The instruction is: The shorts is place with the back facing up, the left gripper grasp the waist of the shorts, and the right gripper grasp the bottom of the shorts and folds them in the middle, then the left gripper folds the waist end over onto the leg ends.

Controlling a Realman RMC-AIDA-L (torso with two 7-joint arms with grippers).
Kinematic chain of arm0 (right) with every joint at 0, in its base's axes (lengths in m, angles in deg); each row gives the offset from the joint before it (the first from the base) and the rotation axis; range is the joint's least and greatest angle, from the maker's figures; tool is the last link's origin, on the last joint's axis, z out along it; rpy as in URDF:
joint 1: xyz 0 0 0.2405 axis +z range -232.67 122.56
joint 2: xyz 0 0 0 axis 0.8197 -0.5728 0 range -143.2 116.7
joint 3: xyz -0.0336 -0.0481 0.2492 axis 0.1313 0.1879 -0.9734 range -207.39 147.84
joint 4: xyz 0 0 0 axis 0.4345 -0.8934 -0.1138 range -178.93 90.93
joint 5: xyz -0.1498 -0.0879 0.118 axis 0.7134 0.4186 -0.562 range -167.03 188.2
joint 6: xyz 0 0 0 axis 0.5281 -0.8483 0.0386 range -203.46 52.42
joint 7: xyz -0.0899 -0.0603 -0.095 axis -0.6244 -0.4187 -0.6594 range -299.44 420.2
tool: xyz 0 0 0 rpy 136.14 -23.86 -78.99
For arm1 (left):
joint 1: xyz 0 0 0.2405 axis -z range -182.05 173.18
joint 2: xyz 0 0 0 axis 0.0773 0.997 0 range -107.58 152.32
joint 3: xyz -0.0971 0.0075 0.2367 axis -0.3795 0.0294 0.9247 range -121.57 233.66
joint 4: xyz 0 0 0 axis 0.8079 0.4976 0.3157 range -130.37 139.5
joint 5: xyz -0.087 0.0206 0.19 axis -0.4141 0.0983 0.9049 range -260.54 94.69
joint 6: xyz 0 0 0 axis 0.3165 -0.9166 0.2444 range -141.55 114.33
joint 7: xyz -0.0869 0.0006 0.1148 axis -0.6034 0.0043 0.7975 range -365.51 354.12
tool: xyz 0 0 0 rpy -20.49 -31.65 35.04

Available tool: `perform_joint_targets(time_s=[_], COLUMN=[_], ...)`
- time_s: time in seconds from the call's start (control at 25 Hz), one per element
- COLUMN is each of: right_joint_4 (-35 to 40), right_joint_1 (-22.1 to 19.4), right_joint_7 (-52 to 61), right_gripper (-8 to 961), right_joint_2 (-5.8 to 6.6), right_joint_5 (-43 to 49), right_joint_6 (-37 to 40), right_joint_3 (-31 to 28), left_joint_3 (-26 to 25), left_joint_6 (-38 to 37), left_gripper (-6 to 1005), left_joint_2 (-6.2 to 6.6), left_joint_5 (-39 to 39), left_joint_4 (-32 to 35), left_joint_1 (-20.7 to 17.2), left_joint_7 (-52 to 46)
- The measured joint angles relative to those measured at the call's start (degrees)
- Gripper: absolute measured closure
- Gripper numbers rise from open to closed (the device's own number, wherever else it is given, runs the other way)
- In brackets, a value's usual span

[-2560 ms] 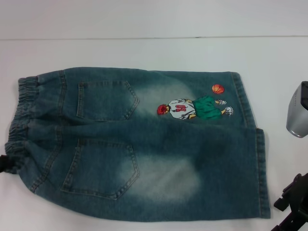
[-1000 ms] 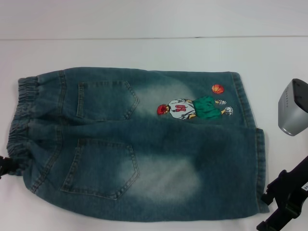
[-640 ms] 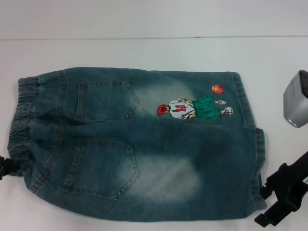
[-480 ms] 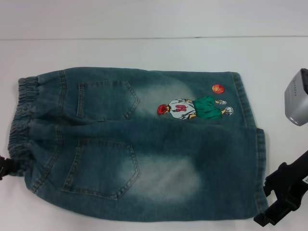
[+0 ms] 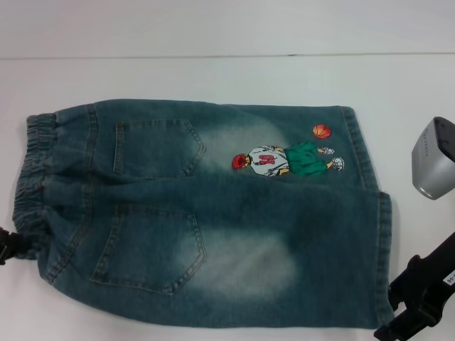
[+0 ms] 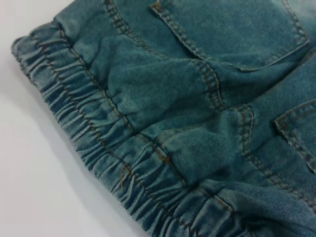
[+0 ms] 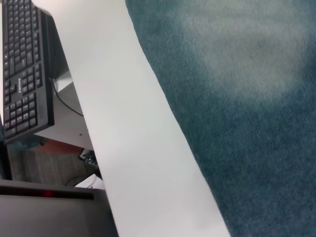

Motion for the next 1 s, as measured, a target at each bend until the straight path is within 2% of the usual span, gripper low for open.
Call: perform_joint_targets(time_s=[0.4,0.84,1.0], right_joint_4=[-0.7,-0.1,0.2], right_joint_1=[-0.2,-1.8,-2.6], right_joint_7=[1.1,-1.2,-3.6], right_gripper=[680,914,920], right_joint_2=[0.11,0.12,0.48], right_joint_5=[0.3,-0.8,-3.7], right_joint_6=[-2.6,-4.2,-4.1], right_joint_3=[0.6,-0.1,-2.9], left_joint_3=[0.0,-0.5,-1.6], left_joint_6=[0.0,-0.1,0.0], left_gripper=[928,928,928], left_joint_2=[0.00,0.00,0.19], left_joint_5=[-0.3,-0.6,-1.7], left_joint_4=[-0.2,-0.6,-0.6], left_joint_1=[0.0,0.0,0.2], left_joint_7=[0.0,-0.2,-0.9])
